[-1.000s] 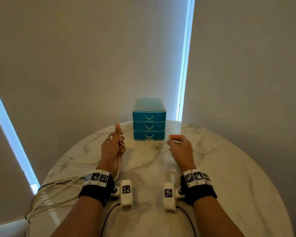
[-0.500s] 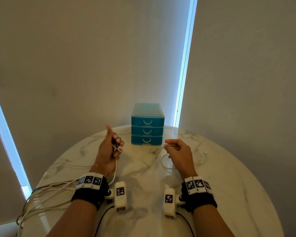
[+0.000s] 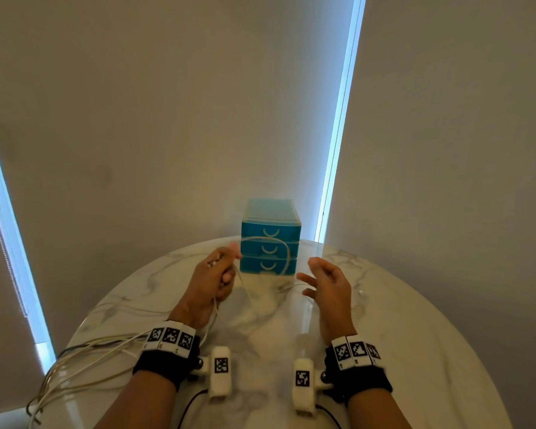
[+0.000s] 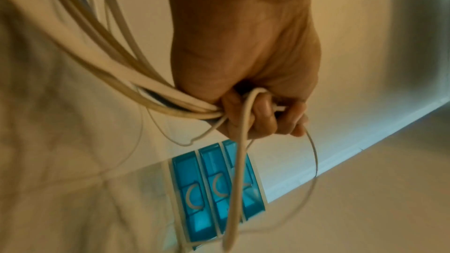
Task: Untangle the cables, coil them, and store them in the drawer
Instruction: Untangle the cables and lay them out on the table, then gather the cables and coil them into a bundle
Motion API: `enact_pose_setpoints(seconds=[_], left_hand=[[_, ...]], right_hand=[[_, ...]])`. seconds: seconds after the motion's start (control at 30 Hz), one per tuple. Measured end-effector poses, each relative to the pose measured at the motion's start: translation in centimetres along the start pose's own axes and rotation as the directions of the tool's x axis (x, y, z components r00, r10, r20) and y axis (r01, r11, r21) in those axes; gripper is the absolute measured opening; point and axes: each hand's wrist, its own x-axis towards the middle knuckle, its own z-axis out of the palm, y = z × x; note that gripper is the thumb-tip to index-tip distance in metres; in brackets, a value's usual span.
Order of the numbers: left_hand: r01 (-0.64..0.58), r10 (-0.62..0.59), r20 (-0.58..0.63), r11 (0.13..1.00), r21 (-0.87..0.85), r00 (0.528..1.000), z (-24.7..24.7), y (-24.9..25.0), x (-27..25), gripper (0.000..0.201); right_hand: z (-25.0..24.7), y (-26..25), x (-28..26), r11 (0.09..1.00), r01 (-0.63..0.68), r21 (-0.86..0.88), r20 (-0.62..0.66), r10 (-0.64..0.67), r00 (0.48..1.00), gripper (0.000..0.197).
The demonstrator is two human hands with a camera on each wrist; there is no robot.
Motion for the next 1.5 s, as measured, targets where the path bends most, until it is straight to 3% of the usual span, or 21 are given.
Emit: enact_pose_setpoints(seconds=[0.07,0.13,0.2,0.27,0.33,0.4,0.5,0.6,0.7,0.8,0.97,1.03,1.13,1.2,1.27,1.33,1.37,1.4,1.43,1.47,1.5], left_hand=[[-0.037,0.037,0.001,0.991,-0.125,0.999,-0.9,0.4,0.2,0.033],[-0.047,0.052,0.024,0.984,-0.172,0.998,-1.3,0.7,0.1,0.03],[-0.041,0.052,0.059,0.983,-0.178,0.997,-1.2,0.8,0.0,0.029],[-0.017,0.038,0.098,0.978,-0.206,0.994,-1.1,0.9,-0.1,0.03],[0.008,0.024,0.134,0.972,-0.235,0.991,-1.1,1.0,-0.2,0.032],[0.025,0.018,0.171,0.969,-0.245,0.985,-1.2,1.2,-0.4,0.034],[0.05,0.01,0.219,0.963,-0.265,0.976,-1.6,1.1,-0.6,0.032],[0.057,-0.001,0.297,0.982,-0.181,0.955,-1.6,0.9,-0.7,0.029],[0.074,-0.072,0.346,0.997,0.006,0.935,-1.1,0.6,-0.7,0.04],[0.098,-0.151,0.398,0.984,0.15,0.905,-0.9,0.5,-0.9,0.043],[0.111,-0.238,0.452,0.951,0.288,0.86,-0.6,0.5,-1.1,0.041],[0.114,-0.233,0.435,0.953,0.282,0.87,-0.8,0.5,-1.1,0.043],[0.117,-0.202,0.339,0.96,0.255,0.919,-1.1,0.6,-1.0,0.041],[0.111,-0.149,0.216,0.978,0.178,0.965,-1.2,0.6,-0.9,0.045],[0.084,-0.085,0.081,0.996,0.011,0.993,-1.6,0.6,-0.4,0.052],[0.042,-0.037,0.03,0.978,-0.202,0.999,-2.3,0.7,0.0,0.05],[0.026,-0.011,0.05,0.95,-0.312,0.999,-2.7,0.8,0.0,0.045],[0.023,0.018,0.095,0.91,-0.414,0.995,-3.1,0.9,0.1,0.042],[0.038,0.048,0.159,0.868,-0.496,0.986,-3.4,0.9,-0.1,0.042],[0.059,0.08,0.228,0.834,-0.548,0.97,-3.8,0.8,-0.2,0.042],[0.077,0.117,0.292,0.813,-0.577,0.949,-4.1,0.8,-0.4,0.041]], right_hand=[[-1.2,-0.1,0.6,0.997,-0.075,0.035,-0.147,0.079,0.986,0.021],[-1.9,-0.1,0.7,0.971,-0.239,-0.005,-0.145,0.235,0.961,0.029],[-1.1,-0.1,-0.3,0.886,-0.462,-0.027,0.065,0.463,0.884,0.047],[0.9,0.4,-1.7,0.784,-0.619,-0.037,0.292,0.601,0.744,0.066],[3.3,1.2,-2.9,0.702,-0.71,0.046,0.456,0.618,0.64,0.076],[5.1,1.5,-3.7,0.568,-0.788,0.236,0.561,0.583,0.588,0.076],[5.5,1.2,-3.2,0.433,-0.721,0.541,0.528,0.492,0.692,0.057],[3.9,-0.4,-1.5,0.383,-0.593,0.708,0.404,0.469,0.785,0.045],[1.8,-3.0,0.2,0.429,-0.489,0.76,0.302,0.432,0.85,0.041],[0.2,-6.1,1.7,0.571,-0.338,0.748,0.112,0.393,0.913,0.034],[-1.0,-7.1,3.3,0.811,-0.305,0.499,-0.153,0.429,0.89,0.015],[-0.6,-6.5,2.8,0.876,-0.3,0.377,-0.231,0.402,0.886,0.014],[-1.3,-4.4,3.3,0.892,-0.218,0.396,-0.274,0.341,0.899,0.015],[-2.2,-4.1,4.4,0.858,-0.172,0.484,-0.213,0.306,0.928,0.027],[-1.6,-5.1,5.8,0.866,-0.119,0.486,-0.246,0.266,0.932,0.028],[1.3,-6.6,6.1,0.951,0.052,0.304,-0.347,0.06,0.936,0.014],[4.1,-8.0,5.9,0.976,0.12,0.183,-0.333,-0.054,0.941,0.012],[7.2,-9.1,5.5,0.984,0.178,0.015,-0.153,-0.174,0.973,0.012],[10.3,-10.1,4.6,0.953,0.247,-0.177,0.162,-0.219,0.962,0.014],[12.8,-10.5,3.7,0.881,0.314,-0.352,0.477,-0.12,0.871,0.021],[14.4,-10.6,2.9,0.781,0.39,-0.487,0.665,0.042,0.746,0.031]])
